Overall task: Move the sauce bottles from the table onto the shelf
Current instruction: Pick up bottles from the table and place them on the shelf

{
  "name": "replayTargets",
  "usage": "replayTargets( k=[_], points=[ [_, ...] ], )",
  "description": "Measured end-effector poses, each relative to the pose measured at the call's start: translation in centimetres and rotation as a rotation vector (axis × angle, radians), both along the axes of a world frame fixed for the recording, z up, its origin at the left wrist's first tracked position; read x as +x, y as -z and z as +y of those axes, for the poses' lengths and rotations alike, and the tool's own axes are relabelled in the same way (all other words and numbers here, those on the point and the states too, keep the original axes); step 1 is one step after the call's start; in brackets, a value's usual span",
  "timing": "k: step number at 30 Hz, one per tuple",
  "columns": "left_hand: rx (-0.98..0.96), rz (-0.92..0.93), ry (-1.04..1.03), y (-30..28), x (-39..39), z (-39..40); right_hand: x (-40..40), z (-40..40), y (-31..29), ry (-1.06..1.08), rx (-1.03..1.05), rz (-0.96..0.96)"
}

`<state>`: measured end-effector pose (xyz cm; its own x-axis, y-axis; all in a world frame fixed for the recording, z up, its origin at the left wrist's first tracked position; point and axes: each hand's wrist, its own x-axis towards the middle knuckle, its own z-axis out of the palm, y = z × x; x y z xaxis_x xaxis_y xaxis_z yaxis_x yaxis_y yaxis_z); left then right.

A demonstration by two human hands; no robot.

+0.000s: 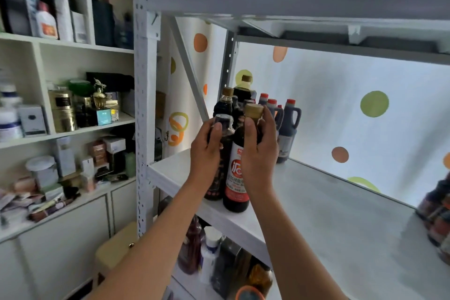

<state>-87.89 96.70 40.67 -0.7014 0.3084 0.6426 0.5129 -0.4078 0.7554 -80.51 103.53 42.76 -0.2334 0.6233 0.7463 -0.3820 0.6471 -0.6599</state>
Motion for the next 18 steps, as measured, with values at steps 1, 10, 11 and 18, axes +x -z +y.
replayTargets(
  k=[1,10,11,18],
  points=[
    [-0.01,0.001,0.0,0.4,0.1,-0.1,0.2,-0.1,0.4,0.012,0.011,-0.015],
    [-0.432,0.081,0.032,7.9,-0.6,-3.2,5.9,-1.1,8.7,-0.274,-0.141,-0.376],
    [-0.438,0.079,0.034,8.1,-0.9,-3.5,6.5,-0.9,8.9,-0.244,-0.117,-0.44],
    [-0.456,0.073,0.034,7.7,-3.2,-2.9,6.1,0.0,7.7,-0.06,-0.046,-0.575]
  ],
)
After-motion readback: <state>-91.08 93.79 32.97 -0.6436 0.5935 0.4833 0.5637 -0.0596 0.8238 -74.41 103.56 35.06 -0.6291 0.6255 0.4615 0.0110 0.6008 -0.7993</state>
